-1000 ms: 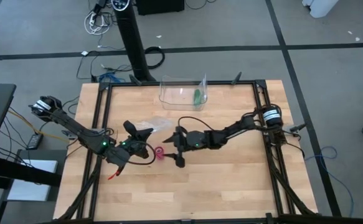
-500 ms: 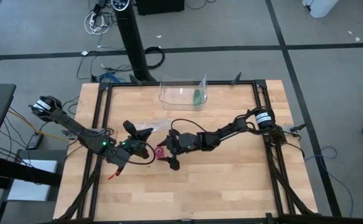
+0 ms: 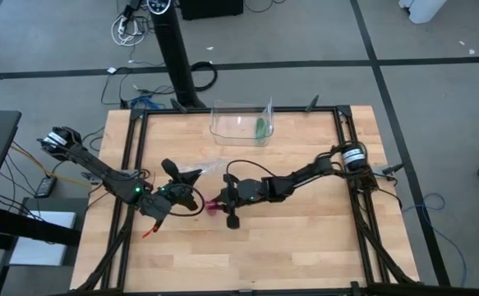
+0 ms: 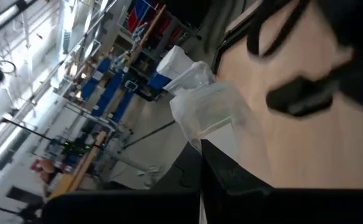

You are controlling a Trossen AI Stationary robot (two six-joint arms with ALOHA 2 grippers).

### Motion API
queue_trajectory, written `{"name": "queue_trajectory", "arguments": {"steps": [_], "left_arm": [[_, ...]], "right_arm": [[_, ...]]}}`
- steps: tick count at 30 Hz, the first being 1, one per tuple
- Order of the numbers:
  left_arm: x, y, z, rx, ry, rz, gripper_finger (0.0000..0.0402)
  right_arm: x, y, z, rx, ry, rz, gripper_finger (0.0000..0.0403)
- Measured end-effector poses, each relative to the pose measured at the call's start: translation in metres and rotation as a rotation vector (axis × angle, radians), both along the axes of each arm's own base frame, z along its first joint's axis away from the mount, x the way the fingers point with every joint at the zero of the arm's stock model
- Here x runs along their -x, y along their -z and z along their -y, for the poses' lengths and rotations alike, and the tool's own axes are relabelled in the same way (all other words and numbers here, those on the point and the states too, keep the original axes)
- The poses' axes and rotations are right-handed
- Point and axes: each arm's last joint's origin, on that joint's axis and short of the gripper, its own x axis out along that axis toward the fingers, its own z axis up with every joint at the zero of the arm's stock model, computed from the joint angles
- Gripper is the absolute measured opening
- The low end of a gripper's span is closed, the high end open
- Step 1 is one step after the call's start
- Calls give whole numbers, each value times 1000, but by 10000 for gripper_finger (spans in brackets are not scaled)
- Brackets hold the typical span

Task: Roll bandage
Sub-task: Put the pink bandage into the transparent zip bag

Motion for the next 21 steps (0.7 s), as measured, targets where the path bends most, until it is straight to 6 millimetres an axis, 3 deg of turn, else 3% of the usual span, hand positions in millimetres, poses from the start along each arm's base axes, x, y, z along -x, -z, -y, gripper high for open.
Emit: {"name": "queue_trajectory", "arguments": {"steps": [6,10,13,17,21], "left_arm": [[-1,1,0,153,28,94,1],[-3,0,2,292,49,181,1],[-4,-2,3,362,66,231,1],[-6,-8,5,417,111,291,1],[-8,-16,7,408,154,325,1]], "right_arm": [[35,-76,-37,185,-18,70,71],[73,-134,-57,382,116,178,61],[97,-167,-61,473,231,248,55],[108,-189,-49,512,326,284,54],[102,-186,-35,536,358,250,54]]}}
